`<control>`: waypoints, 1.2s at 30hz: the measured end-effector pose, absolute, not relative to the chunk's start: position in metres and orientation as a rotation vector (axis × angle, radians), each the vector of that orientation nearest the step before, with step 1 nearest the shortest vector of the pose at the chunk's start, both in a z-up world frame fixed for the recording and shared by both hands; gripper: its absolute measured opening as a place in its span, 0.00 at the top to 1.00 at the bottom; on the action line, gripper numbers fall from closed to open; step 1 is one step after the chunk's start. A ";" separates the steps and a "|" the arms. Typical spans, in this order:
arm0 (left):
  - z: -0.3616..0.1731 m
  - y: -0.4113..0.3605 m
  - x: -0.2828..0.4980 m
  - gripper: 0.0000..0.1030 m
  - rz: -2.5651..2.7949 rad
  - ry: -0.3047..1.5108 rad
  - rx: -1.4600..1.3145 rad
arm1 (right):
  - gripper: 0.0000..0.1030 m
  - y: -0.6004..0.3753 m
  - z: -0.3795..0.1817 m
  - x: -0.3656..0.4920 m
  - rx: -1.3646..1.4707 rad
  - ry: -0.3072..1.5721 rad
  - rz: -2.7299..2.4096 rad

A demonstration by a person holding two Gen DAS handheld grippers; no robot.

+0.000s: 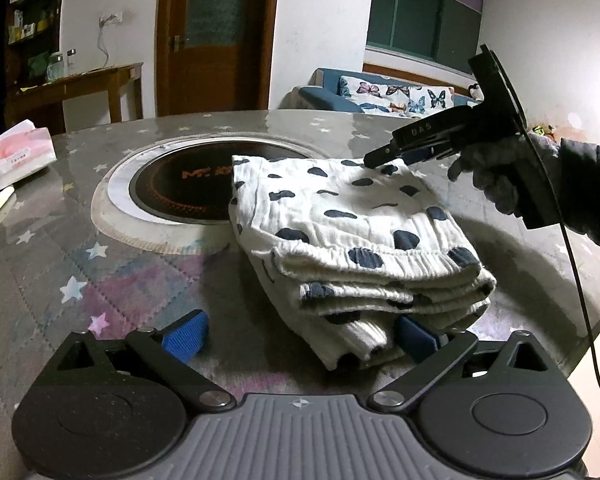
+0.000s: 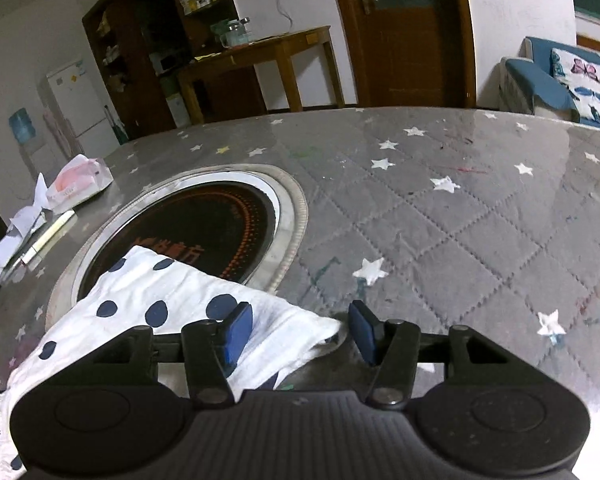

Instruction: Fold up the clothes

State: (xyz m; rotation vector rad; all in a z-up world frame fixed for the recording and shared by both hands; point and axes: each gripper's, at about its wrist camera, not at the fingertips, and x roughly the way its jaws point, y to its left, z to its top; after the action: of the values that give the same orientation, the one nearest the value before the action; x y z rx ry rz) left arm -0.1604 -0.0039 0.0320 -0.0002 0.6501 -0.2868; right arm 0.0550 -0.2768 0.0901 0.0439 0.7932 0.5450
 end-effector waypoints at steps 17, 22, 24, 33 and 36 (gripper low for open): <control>0.036 -0.011 -0.142 0.48 -0.354 0.608 -0.026 | 0.86 -0.306 0.112 0.009 -0.054 0.751 0.438; 0.038 -0.032 -0.116 0.55 -0.391 0.616 -0.013 | 0.87 -0.334 0.119 -0.010 -0.076 0.732 0.337; 0.040 -0.043 -0.106 0.55 -0.412 0.620 -0.003 | 0.87 -0.345 0.119 -0.017 -0.076 0.725 0.295; 0.046 -0.110 -0.063 0.56 -0.528 0.632 0.111 | 0.87 -0.399 0.120 -0.062 -0.017 0.699 0.095; 0.047 -0.122 -0.057 0.55 -0.549 0.634 0.142 | 0.86 -0.407 0.121 -0.078 -0.009 0.688 0.060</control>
State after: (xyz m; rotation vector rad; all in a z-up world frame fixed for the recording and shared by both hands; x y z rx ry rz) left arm -0.0573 -0.1222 0.0472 0.1415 0.6339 -0.5488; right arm -0.0775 -0.4071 0.1209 -0.0087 0.6884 0.0598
